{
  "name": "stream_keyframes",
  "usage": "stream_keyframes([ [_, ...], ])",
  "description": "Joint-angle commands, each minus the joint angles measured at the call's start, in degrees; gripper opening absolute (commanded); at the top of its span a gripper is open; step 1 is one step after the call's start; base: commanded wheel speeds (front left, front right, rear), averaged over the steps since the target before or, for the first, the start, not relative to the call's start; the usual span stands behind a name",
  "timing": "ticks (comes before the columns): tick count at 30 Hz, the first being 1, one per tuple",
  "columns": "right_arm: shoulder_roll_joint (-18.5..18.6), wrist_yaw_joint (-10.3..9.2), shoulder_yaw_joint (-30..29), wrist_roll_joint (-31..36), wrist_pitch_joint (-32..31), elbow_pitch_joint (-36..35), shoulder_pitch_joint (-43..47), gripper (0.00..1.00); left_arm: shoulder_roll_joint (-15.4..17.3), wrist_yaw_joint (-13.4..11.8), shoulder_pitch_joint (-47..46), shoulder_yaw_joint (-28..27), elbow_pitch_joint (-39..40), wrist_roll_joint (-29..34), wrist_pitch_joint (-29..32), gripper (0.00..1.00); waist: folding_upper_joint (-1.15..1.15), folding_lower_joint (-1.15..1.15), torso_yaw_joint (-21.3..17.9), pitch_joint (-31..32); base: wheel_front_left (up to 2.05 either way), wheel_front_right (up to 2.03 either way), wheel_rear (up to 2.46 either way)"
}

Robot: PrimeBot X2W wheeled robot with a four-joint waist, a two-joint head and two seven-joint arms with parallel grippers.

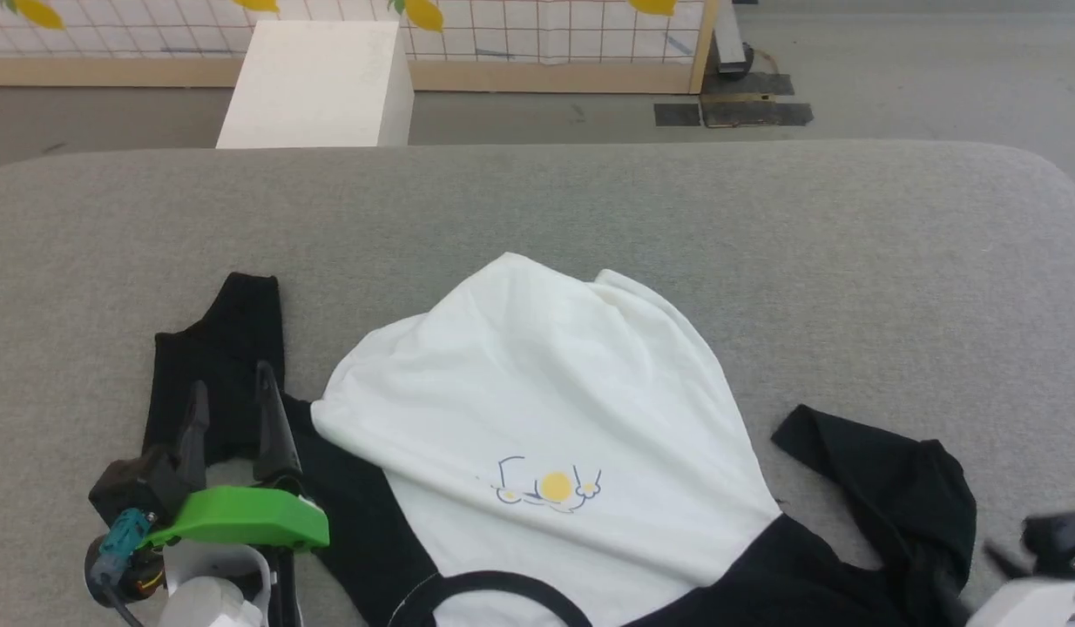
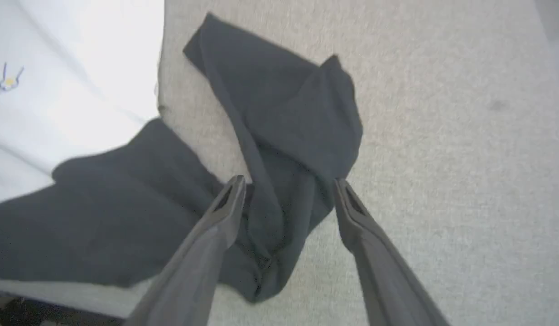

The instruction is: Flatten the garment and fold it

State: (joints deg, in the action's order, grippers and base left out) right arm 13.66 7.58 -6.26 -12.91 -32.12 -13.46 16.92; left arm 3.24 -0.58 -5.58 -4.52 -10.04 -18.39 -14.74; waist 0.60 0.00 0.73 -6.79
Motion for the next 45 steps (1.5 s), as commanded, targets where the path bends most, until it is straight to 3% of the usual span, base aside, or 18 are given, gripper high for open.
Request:
stream_keyframes([
  [1,-1.31,-0.09,-0.95,1.24,2.49,-0.76,-2.07,1.00,-0.08,0.22,0.57,0.11,-0.12,0.64,-0.26,1.00,-0.60,0.00,0.56,-0.06,0.00,0.00,0.00],
  [6,-8.32,-0.09,-4.63,3.24,12.18,-1.21,-6.48,1.00,-0.15,0.47,0.37,0.46,0.09,0.57,-0.26,1.00,-0.60,0.00,2.06,-0.06,0.00,0.00,0.00],
  [9,-9.77,-0.09,-2.85,1.60,14.88,1.00,-8.73,1.00,-0.19,0.50,0.31,0.66,0.37,0.56,-0.26,1.00,-0.60,0.00,2.82,-0.24,0.00,0.00,0.00],
  [18,-10.71,-0.09,3.70,1.74,9.49,16.07,-18.47,1.00,-0.31,0.84,-0.86,2.31,0.07,0.00,-0.26,1.00,-0.60,0.00,5.48,-1.85,0.00,0.00,0.00],
  [26,-10.77,-0.09,3.33,5.06,5.13,29.21,-28.94,1.00,-0.34,0.98,-3.06,4.58,-0.26,-0.88,-0.26,1.00,-0.60,0.00,8.58,-4.67,0.00,0.00,0.00],
  [27,-10.77,-0.09,3.38,6.04,3.03,32.28,-31.06,0.44,-0.35,1.00,-3.67,5.10,-0.39,-1.15,-0.26,1.00,-0.60,0.00,9.32,-5.32,0.00,0.00,0.00],
  [28,-10.77,-0.09,3.59,6.42,2.14,33.47,-32.22,0.01,-0.35,1.00,-3.97,5.39,-0.41,-1.29,-0.26,1.00,-0.60,0.00,9.69,-5.70,0.00,0.00,0.00],
  [33,-9.73,-0.09,4.77,8.43,2.29,35.44,-38.00,0.00,-0.35,0.73,-5.20,6.60,-0.23,-2.20,-0.26,1.00,-0.60,0.00,11.15,-7.43,0.00,0.00,0.00],
  [43,-7.00,-0.09,5.47,13.20,13.56,40.14,-54.87,0.00,-0.35,0.52,-7.43,7.56,-0.12,-3.23,-0.26,1.00,-0.60,0.00,12.83,-10.31,0.00,0.00,0.00],
  [44,-6.92,-0.09,5.69,13.42,14.93,41.08,-56.39,0.02,-0.35,0.49,-7.59,7.63,-0.18,-3.28,-0.26,1.00,-0.60,0.00,12.93,-10.44,0.00,0.00,0.00],
  [45,-6.94,-0.09,5.56,13.45,15.70,41.93,-57.35,0.17,-0.35,0.45,-7.67,7.71,-0.24,-3.35,-0.26,1.00,-0.60,0.00,13.00,-10.47,0.00,0.00,0.00],
])
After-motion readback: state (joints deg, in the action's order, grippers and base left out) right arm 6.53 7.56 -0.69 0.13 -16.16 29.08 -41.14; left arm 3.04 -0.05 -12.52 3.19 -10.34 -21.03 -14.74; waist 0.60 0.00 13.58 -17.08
